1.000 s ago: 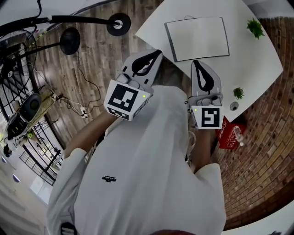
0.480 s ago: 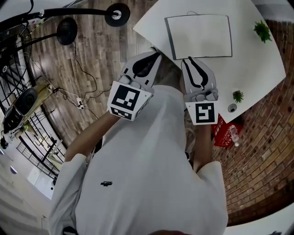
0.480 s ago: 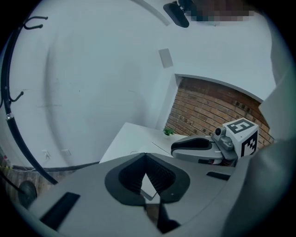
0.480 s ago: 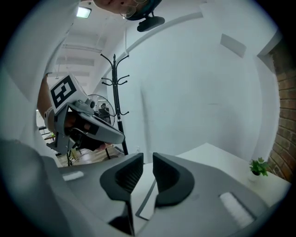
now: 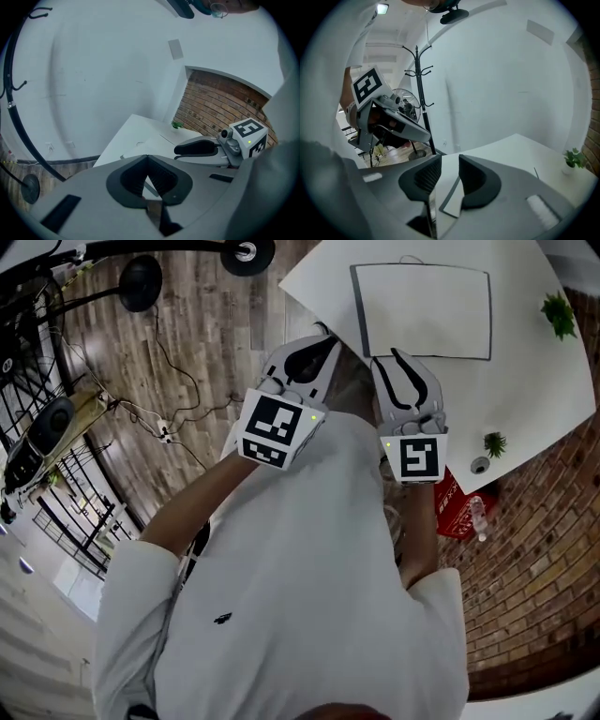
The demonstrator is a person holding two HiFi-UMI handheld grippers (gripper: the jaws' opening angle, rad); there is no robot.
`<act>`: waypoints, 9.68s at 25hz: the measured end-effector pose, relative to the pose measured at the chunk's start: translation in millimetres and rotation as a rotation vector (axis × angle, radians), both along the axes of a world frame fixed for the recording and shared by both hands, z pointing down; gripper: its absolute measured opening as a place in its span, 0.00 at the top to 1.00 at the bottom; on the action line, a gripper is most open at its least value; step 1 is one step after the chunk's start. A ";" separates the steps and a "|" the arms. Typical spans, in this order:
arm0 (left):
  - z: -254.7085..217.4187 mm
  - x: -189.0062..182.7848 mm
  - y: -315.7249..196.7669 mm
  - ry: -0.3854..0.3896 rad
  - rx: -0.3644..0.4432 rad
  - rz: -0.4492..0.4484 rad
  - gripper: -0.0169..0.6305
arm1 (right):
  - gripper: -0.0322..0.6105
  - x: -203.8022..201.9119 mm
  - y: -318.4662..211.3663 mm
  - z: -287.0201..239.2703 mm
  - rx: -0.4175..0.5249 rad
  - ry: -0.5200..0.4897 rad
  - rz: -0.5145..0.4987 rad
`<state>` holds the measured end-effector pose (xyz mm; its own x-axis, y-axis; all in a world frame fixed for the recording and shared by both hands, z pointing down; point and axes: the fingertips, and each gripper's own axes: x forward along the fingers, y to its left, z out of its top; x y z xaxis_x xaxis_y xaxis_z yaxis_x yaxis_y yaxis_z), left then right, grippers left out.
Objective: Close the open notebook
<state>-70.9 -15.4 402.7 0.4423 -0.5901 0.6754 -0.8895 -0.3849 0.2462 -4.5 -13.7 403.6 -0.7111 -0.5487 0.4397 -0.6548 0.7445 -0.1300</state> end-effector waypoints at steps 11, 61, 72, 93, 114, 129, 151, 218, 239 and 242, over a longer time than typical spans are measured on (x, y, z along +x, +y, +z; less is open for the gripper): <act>34.0 -0.2 4.4 -0.010 -0.058 -0.015 0.97 | 0.69 -6.0 12.5 66.4 -0.079 0.077 -0.041; 84.7 -31.3 19.2 -0.014 -0.146 -0.011 0.97 | 0.70 -4.7 18.5 183.0 -0.214 0.547 0.121; 83.2 -30.8 20.3 -0.019 -0.141 0.005 0.97 | 0.85 -7.7 21.3 177.5 -0.212 0.514 0.131; 70.3 -9.4 4.6 -0.015 -0.118 0.026 0.97 | 0.88 -0.7 10.4 135.4 -0.285 0.224 0.155; 46.8 25.5 -13.7 -0.021 -0.077 0.104 0.97 | 0.88 45.3 -10.2 65.3 -0.244 0.028 0.282; 36.8 72.2 -39.3 -0.025 -0.044 0.172 0.97 | 0.88 106.6 -35.6 36.9 -0.176 -0.005 0.392; 41.1 117.8 -57.0 -0.041 -0.054 0.210 0.97 | 0.87 195.8 -67.7 55.9 -0.197 -0.026 0.529; 6.0 118.0 -63.2 0.008 0.004 0.139 0.97 | 0.93 208.9 -85.0 44.3 -0.128 0.104 0.532; -61.1 59.6 -75.1 0.028 0.165 0.057 0.97 | 0.93 168.7 -77.7 -57.3 0.029 0.039 0.499; -74.7 50.5 -73.5 0.039 0.190 0.050 0.97 | 0.93 162.9 -76.4 -74.9 0.059 0.018 0.511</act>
